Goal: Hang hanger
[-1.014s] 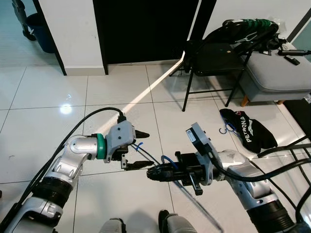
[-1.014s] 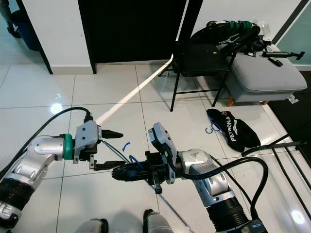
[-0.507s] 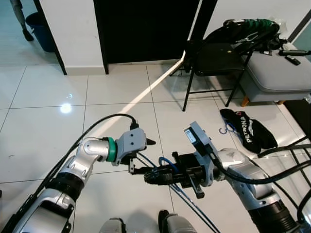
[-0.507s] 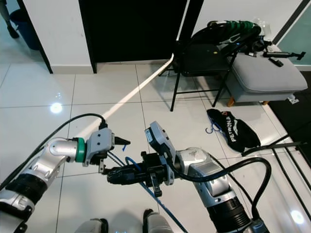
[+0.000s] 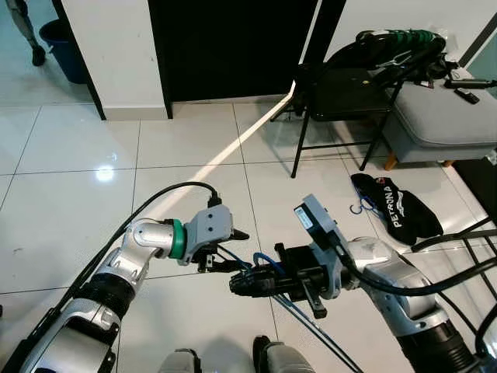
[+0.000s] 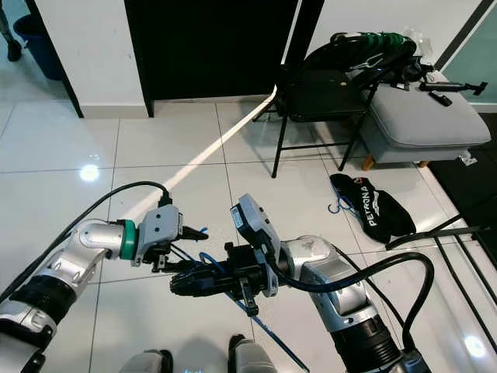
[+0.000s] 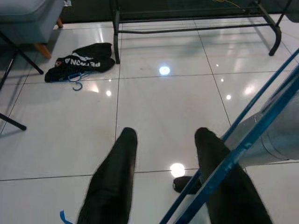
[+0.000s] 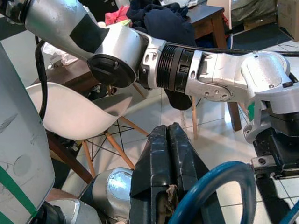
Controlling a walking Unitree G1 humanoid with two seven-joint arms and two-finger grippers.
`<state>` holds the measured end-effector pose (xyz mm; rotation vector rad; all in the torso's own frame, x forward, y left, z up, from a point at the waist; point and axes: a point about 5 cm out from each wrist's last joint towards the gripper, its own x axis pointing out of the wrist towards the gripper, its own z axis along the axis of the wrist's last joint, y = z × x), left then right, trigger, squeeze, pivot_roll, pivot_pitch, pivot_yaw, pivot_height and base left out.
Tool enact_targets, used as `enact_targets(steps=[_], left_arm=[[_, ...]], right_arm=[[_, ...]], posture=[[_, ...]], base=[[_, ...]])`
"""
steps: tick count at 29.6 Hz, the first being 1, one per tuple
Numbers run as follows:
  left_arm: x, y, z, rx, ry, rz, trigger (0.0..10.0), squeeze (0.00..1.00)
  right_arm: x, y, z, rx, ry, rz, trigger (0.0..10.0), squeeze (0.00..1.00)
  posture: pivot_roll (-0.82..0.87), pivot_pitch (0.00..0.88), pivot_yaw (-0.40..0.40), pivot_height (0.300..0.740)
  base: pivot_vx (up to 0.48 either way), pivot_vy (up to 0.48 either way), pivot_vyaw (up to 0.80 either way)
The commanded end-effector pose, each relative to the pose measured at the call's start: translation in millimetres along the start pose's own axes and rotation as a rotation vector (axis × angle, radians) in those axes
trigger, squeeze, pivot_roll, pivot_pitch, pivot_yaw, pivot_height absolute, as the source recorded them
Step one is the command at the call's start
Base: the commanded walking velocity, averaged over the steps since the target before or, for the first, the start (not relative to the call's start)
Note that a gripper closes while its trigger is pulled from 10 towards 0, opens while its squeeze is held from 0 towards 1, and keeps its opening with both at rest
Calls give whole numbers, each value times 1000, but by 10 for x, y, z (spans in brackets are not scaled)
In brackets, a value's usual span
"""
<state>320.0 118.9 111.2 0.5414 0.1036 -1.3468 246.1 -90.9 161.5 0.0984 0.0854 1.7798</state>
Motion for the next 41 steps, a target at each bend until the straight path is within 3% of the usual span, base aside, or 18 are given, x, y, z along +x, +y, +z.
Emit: enact_targets(steps=[1, 22, 31, 32, 33, 35, 36, 37, 41], left_arm=[[21, -29, -18, -2, -4, -27, 0, 0], [-25, -23, -15, -3, -12, -53, 0, 0], [-90, -34, -29, -4, -3, -71, 0, 0], [-97, -37, -33, -5, -2, -74, 0, 0], [-100, -38, -34, -6, -1, -76, 0, 0], [-100, -38, -34, -6, -1, -77, 0, 0], [-100, -38, -32, -6, -1, -78, 0, 0], [-98, -39, -28, -6, -2, -79, 0, 0], [-97, -47, -24, -3, -2, -84, 0, 0]], right_arm=[[18, 37, 1, 0, -1, 16, 10000, 0], [4, 55, -40, 6, 23, 15, 10000, 0], [-10, 45, -47, 56, 3, 6, 10000, 0], [-18, 40, -46, 67, -6, 1, 10000, 71], [-24, 36, -44, 73, -12, -2, 10000, 553], [-32, 26, -41, 70, -19, -11, 10000, 553], [-43, 13, -43, 59, -22, -23, 10000, 918], [-55, -4, -46, 44, -23, -38, 10000, 1000], [-90, -37, -63, 18, -25, -69, 10000, 1000]], posture=[[-9, 112, -43, 740], [-9, 98, -45, 740], [-7, 98, -46, 740], [-7, 98, -46, 740], [-8, 99, -48, 740], [-9, 100, -49, 740], [-9, 100, -49, 740], [-9, 101, -50, 740], [-8, 101, -50, 740]], base=[[0, 0, 0], [0, 0, 0], [0, 0, 0], [0, 0, 0], [0, 0, 0], [0, 0, 0], [0, 0, 0], [0, 0, 0], [0, 0, 0]])
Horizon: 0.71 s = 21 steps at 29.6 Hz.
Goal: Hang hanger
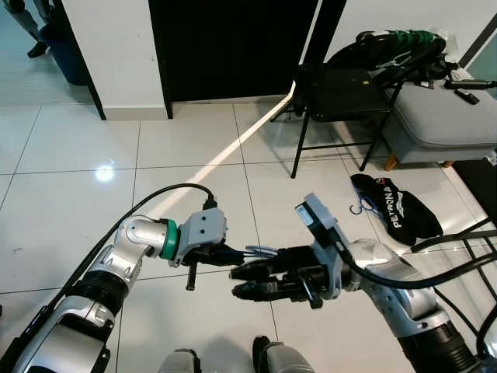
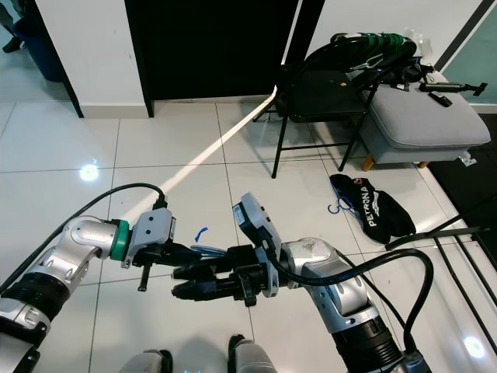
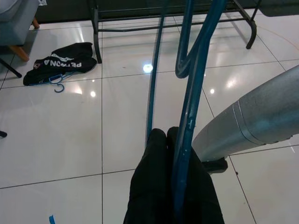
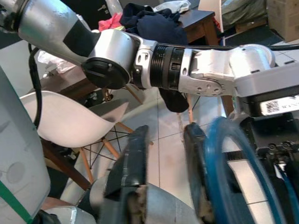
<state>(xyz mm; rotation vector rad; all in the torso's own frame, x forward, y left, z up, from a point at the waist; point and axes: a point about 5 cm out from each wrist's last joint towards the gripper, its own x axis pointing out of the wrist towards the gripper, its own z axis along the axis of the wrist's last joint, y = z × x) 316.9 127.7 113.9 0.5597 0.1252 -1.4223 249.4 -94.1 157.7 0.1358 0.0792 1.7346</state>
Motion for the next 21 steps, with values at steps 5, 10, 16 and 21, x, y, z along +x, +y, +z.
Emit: enact_targets(steps=[5, 10, 16, 21], left_arm=[[-22, -54, -41, -17, 1, -11, 0, 0], [-60, -87, -80, -24, 23, -24, 0, 0], [-154, -205, -200, -66, 59, -26, 0, 0], [-203, -265, -252, -83, 70, -16, 0, 0]], right_arm=[[-119, -101, -26, -100, 30, -140, 10000, 1000], [-243, -231, 80, -210, -3, -294, 10000, 0], [-583, -371, 183, -217, -116, -521, 10000, 0], [-699, -383, 126, -215, -101, -596, 10000, 0]], posture=[[-7, 102, -48, 740], [-7, 105, -46, 740], [-4, 111, -47, 740], [-3, 115, -47, 740]], base=[[0, 0, 0], [0, 0, 0], [0, 0, 0], [0, 0, 0]])
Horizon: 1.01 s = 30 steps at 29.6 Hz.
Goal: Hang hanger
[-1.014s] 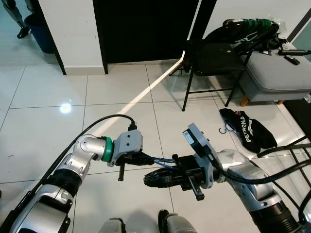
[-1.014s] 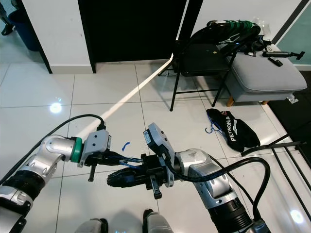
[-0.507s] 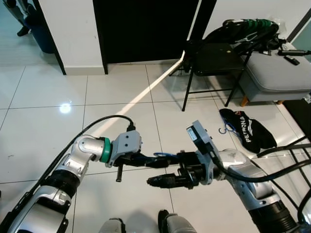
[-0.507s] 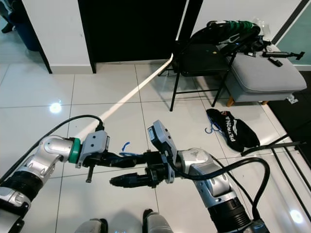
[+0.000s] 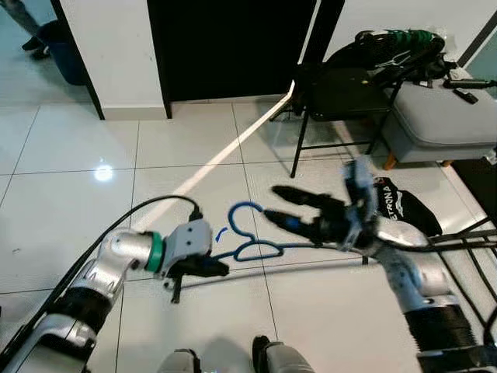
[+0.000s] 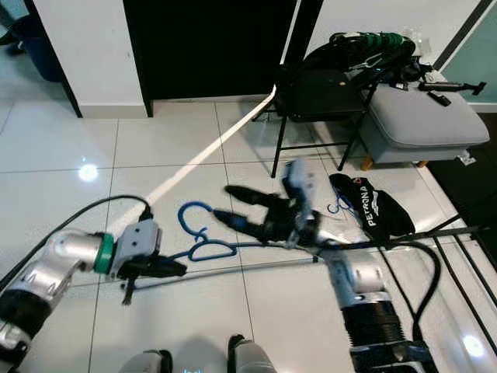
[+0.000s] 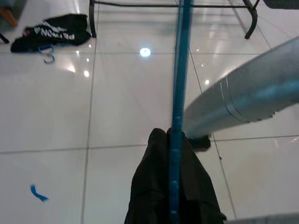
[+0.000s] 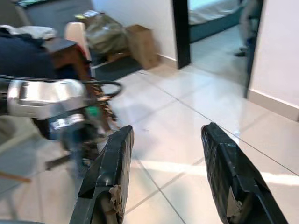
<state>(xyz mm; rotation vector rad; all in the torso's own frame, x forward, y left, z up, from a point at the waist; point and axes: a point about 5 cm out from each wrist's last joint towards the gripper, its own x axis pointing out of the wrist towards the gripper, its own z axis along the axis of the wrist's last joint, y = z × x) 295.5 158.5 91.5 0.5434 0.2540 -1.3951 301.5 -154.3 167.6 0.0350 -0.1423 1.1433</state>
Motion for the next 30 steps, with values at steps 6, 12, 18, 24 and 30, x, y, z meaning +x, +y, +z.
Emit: enact_targets(steps=[6, 12, 18, 24, 30], left_arm=[[-23, -22, -8, -8, 4, 14, 0, 0], [-78, -30, -116, -59, 57, 104, 0, 0], [-130, -50, -173, -104, 80, 167, 0, 0], [-177, -117, -269, -176, 115, 216, 0, 0], [-202, -95, -418, -327, 183, 455, 0, 0]], right_arm=[[-68, 1, -137, -22, 62, -40, 10000, 0], [-367, -366, -452, -123, 386, -469, 10000, 0], [-726, -606, -481, -126, 395, -868, 10000, 0], [-1013, -582, -676, -9, 374, -1087, 10000, 0], [-1042, -422, -995, 155, 409, -1120, 10000, 0]], posture=[[-2, 117, -44, 740], [-1, 121, -42, 740], [-1, 126, -38, 740], [1, 131, -33, 740], [2, 132, -21, 740]], base=[[0, 0, 0], [0, 0, 0], [0, 0, 0], [0, 0, 0], [0, 0, 0]])
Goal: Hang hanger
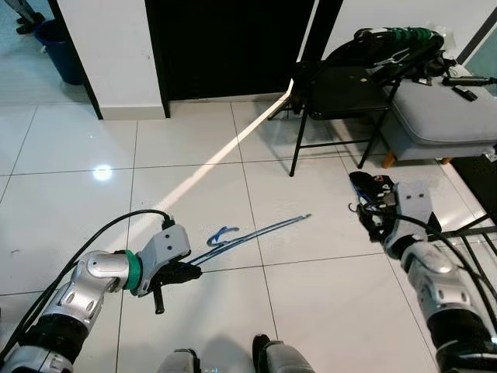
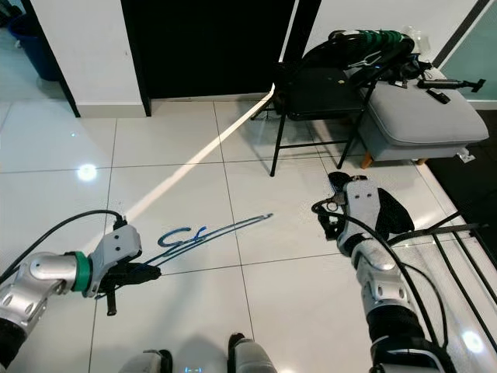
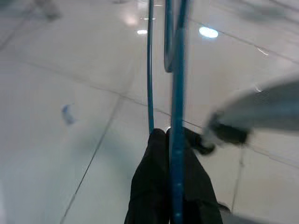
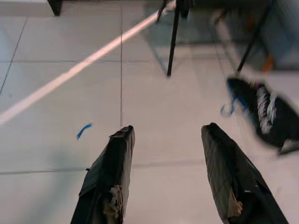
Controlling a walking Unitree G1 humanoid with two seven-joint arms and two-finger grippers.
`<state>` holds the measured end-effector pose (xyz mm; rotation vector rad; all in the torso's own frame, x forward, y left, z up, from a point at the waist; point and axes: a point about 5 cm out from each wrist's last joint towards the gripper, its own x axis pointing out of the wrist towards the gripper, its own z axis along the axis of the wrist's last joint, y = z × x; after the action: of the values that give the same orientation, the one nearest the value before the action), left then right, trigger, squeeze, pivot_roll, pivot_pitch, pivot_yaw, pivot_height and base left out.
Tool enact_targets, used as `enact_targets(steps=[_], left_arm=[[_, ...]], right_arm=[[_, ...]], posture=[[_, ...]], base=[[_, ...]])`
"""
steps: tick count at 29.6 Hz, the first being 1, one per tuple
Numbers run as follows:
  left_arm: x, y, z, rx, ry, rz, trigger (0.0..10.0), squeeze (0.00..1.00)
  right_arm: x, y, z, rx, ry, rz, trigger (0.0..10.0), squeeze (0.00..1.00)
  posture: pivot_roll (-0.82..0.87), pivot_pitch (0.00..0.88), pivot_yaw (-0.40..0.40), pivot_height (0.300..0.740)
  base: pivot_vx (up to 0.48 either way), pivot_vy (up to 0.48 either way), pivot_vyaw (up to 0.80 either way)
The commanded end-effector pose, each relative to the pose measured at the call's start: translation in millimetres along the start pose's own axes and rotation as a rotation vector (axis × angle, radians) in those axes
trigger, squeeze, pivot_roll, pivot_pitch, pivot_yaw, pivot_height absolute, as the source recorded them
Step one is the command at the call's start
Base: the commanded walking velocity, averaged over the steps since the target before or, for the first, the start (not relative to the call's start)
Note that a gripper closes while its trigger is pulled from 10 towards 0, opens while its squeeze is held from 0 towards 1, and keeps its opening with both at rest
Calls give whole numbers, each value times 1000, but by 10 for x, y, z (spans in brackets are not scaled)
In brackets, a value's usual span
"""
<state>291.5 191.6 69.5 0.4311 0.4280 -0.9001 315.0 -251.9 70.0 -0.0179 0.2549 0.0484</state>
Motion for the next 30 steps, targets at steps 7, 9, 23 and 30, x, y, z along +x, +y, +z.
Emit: enact_targets(steps=[7, 9, 23, 30], left_arm=[[285, -261, -327, -427, 52, 287, 0, 0], [285, -261, -327, -427, 52, 287, 0, 0], [297, -770, -1115, -682, 346, 519, 157, 0], [232, -844, -1244, -712, 396, 602, 10000, 0]], right_arm=[[-120, 489, -708, 124, 264, 143, 10000, 0], [-120, 489, -708, 124, 264, 143, 10000, 0], [-348, 1071, -1283, 153, 489, 195, 10000, 0], [-451, 1068, -1410, 169, 523, 167, 10000, 0]], posture=[[9, 122, -29, 740], [9, 122, -29, 740], [42, 94, -57, 740], [49, 80, -59, 740]], base=[[0, 0, 0], [0, 0, 0], [0, 0, 0], [0, 0, 0]])
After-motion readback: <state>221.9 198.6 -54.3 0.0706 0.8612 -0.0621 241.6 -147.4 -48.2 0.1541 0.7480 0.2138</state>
